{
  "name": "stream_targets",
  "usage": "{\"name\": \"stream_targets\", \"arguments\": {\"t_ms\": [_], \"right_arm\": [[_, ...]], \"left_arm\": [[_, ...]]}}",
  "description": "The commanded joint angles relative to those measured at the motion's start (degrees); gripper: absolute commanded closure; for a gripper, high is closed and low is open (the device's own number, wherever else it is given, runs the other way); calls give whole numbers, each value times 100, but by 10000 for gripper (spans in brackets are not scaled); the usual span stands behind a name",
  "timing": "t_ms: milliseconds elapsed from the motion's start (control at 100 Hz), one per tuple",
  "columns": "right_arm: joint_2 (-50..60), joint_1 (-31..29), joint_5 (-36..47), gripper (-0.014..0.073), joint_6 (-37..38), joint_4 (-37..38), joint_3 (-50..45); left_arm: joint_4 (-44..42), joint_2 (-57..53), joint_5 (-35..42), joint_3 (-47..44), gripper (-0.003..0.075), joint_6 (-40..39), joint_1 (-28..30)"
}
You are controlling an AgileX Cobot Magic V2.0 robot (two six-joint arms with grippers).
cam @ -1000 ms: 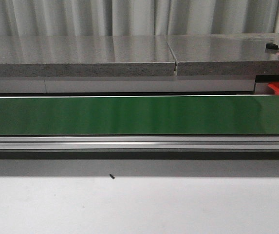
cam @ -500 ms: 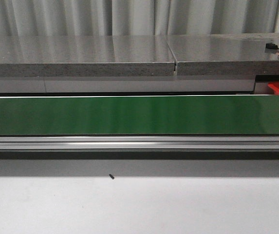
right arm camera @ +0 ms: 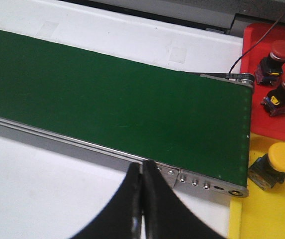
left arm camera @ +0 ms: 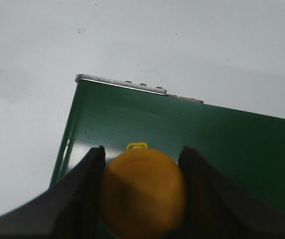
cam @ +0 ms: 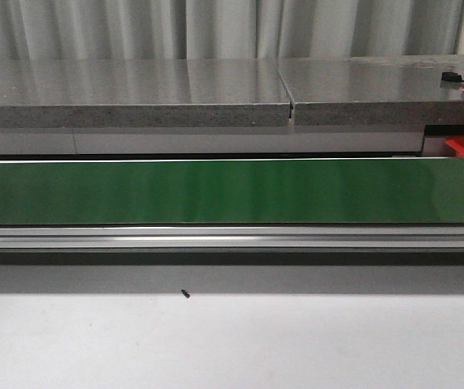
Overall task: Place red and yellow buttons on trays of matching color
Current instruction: 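Lower the yellow button onto the belt's near end, open left gripper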
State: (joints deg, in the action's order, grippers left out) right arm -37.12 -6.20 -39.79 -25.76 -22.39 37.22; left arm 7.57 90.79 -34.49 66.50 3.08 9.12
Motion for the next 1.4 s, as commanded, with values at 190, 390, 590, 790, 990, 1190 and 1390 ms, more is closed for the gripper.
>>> {"name": "stream_targets", "arguments": {"t_ms": [190, 390, 590, 790, 990, 1190, 1390], "right_arm": [[18, 12, 310, 662, -18, -49, 146], [18, 12, 310, 662, -18, -49, 146], [18, 12, 310, 662, -18, -49, 146], [18, 12, 310, 662, -18, -49, 146], [18, 12, 310, 662, -18, -49, 146], [18, 12, 310, 662, -18, -49, 146], [18, 12, 310, 662, -18, -49, 146]], "left_arm": [[66, -260, 631, -170, 680, -8, -27], [66, -260, 610, -191, 680, -8, -27], [66, -260, 510, -191, 680, -8, -27], [66, -260, 485, -221, 679, -8, -27], [93, -260, 537, -323, 678, -19, -27], [116, -260, 526, -323, 632, -30, -27], [116, -260, 491, -296, 330, -30, -27]]}}
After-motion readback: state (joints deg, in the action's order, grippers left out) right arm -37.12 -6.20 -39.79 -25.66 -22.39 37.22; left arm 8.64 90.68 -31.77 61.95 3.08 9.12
